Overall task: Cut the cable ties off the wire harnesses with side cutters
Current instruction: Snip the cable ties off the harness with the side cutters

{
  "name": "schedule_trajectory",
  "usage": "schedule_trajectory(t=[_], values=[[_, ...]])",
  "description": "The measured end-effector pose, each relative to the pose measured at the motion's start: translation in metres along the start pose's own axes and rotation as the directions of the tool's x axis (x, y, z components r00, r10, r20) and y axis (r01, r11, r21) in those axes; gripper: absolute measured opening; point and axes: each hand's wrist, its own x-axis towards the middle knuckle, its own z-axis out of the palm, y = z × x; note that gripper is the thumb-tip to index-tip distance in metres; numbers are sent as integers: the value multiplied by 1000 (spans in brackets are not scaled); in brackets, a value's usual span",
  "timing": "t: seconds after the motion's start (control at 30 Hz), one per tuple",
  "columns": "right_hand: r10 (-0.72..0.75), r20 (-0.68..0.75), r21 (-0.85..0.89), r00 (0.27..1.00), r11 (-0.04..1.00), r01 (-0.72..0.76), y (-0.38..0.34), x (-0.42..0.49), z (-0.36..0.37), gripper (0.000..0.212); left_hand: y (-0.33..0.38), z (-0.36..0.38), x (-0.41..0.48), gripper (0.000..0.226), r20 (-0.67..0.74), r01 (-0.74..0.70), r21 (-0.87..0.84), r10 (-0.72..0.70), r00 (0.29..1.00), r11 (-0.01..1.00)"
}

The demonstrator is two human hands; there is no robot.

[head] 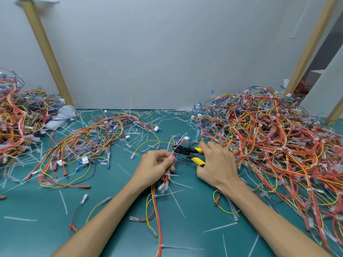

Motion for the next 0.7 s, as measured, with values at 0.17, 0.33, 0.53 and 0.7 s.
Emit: schedule_trajectory(t=[0.17, 0.33, 0.53, 0.7], values=[[13, -6, 49, 1000, 999, -12, -1, -2, -1, 34, 2, 0, -1, 19, 2, 5, -5, -5, 1000, 1000], [4, -57, 46, 998, 999, -1, 0, -2, -1, 41, 2, 0, -1, 19, 10, 13, -11, -13, 1000, 1000], [8, 32, 9, 999, 1000, -9, -1, -2, -2, 23, 1, 0, 0, 18, 8, 21, 0, -21, 1000, 1000], [15, 91, 24, 996, 1000, -17, -1, -1, -3, 23, 0, 1, 0, 18, 12, 31, 31, -31, 999, 999]])
